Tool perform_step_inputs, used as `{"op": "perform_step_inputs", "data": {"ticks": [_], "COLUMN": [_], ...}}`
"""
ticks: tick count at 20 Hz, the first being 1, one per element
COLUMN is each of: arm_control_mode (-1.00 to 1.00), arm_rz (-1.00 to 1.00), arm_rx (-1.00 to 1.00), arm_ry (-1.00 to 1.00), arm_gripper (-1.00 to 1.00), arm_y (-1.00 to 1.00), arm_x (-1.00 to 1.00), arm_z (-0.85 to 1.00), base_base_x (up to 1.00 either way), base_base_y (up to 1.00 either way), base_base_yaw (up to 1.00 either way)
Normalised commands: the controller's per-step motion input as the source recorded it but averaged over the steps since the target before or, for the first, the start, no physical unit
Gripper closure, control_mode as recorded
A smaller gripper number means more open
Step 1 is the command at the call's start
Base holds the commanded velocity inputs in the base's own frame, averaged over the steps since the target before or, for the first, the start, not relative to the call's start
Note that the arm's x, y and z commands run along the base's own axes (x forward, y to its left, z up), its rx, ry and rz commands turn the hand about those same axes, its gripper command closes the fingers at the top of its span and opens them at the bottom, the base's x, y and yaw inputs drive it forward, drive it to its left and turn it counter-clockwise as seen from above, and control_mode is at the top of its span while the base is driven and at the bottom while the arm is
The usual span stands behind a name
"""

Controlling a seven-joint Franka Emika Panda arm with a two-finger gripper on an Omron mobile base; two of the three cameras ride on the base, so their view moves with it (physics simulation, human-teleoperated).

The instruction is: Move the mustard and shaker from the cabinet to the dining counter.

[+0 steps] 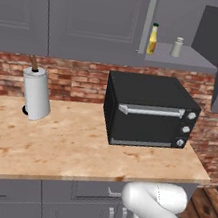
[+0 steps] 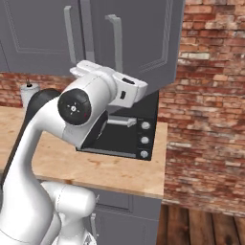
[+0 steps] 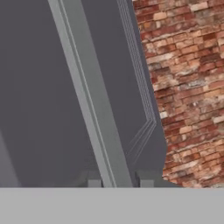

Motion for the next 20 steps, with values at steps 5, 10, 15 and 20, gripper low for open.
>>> {"op": "perform_step_inputs", "data": {"ticks": [5,10,15,20], "arm_control_mode": [-1.00,-1.00,-1.00,-1.00], "arm_rz": [0.00,0.00,0.00,-0.03], "arm_rx": [0.00,0.01,0.01,0.00], "arm_ry": [0.09,0.00,-0.03,0.06], "arm_gripper": [-1.00,-1.00,-1.00,-1.00], "arm_y": [-0.10,0.21,0.38,0.45], "arm_x": [-0.26,-0.23,-0.30,-0.30], "arm_z": [-0.01,-0.03,0.00,0.04], "base_base_x": [0.00,0.00,0.00,0.00], "base_base_y": [0.00,0.00,0.00,0.00], "base_base_yaw": [0.00,0.00,0.00,0.00]}}
